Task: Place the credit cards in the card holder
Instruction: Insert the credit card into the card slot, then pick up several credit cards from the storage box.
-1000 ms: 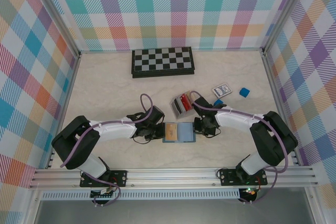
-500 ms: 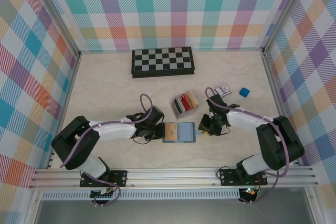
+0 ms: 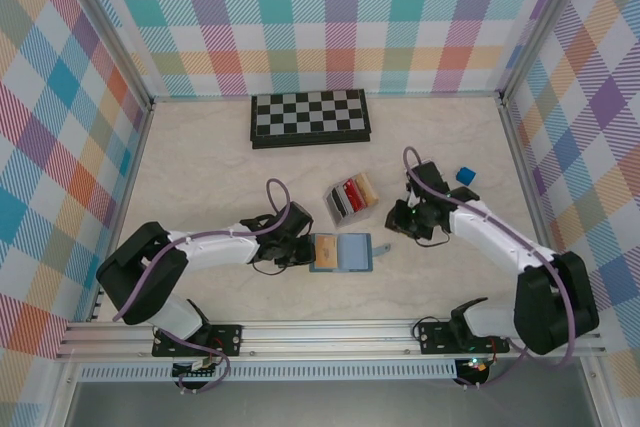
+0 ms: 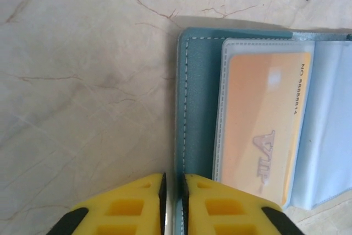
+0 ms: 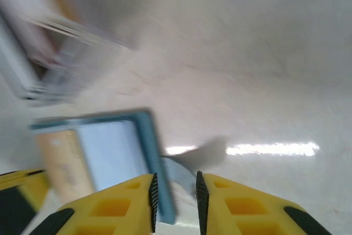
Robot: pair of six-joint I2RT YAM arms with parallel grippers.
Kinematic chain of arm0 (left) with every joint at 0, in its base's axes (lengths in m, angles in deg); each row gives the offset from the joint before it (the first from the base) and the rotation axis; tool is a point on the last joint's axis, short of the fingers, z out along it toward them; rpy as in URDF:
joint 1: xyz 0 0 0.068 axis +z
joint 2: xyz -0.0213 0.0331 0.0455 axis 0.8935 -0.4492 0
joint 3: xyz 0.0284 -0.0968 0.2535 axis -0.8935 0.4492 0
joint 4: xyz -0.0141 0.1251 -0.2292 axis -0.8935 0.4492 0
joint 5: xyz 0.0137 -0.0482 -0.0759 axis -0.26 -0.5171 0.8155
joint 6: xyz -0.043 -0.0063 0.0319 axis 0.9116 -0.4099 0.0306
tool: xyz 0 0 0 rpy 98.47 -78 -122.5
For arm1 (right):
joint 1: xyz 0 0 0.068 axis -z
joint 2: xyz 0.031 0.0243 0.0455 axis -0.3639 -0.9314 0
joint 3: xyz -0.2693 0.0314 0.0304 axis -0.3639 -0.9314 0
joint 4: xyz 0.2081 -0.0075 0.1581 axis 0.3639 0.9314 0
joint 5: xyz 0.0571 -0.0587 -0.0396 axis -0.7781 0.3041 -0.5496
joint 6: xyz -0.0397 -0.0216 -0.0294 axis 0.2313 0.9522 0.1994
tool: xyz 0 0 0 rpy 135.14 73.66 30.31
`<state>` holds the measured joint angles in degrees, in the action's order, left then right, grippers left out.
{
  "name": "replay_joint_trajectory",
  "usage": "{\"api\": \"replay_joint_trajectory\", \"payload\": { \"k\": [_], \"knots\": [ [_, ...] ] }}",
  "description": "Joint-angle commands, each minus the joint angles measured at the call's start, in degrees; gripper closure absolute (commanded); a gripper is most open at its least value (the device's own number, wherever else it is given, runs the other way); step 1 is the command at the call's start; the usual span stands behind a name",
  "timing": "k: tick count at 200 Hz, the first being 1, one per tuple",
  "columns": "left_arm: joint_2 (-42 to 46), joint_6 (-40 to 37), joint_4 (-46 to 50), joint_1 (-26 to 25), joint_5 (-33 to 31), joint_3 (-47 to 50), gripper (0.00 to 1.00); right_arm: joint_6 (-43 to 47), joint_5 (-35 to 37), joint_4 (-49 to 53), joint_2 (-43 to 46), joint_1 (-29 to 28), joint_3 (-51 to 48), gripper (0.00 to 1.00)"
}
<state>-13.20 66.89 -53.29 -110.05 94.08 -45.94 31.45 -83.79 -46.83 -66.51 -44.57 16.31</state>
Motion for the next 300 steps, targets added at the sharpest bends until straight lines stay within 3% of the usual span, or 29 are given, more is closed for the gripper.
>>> {"api": "replay_joint_trajectory", "payload": {
  "k": [1,37,64,95,137,167,243,300],
  "knots": [
    [3.26,-1.34,5.91,-0.19,-2.09,-3.49,0.77,6.45,-1.73,2.19,2.73,0.20,4.91,0.69],
    [7.78,-0.37,8.72,0.28,-5.74,-4.39,0.67,12.33,-6.82,2.20,-1.62,-2.74,12.15,0.62],
    [9.24,-0.01,9.13,2.70,-5.80,-5.33,0.58,15.72,3.15,7.38,-12.53,-10.19,21.59,0.62],
    [8.32,1.14,7.89,6.92,-3.80,-6.53,0.56,17.79,16.69,11.36,-23.81,-15.88,31.47,0.61],
    [7.94,4.17,4.13,11.60,-1.53,-5.60,0.53,20.63,22.38,12.35,-34.13,-19.27,39.39,0.62],
    [9.30,5.37,1.67,12.86,-2.16,-4.32,0.52,21.48,27.90,12.97,-38.22,-20.53,42.07,0.62],
    [11.83,6.21,1.50,13.25,-3.34,-1.87,0.52,23.99,29.87,13.55,-45.18,-22.03,46.20,0.61],
    [12.26,6.57,1.08,13.26,-2.90,-1.34,0.51,24.62,39.56,14.09,-45.16,-23.13,45.70,0.62]
  ]
}}
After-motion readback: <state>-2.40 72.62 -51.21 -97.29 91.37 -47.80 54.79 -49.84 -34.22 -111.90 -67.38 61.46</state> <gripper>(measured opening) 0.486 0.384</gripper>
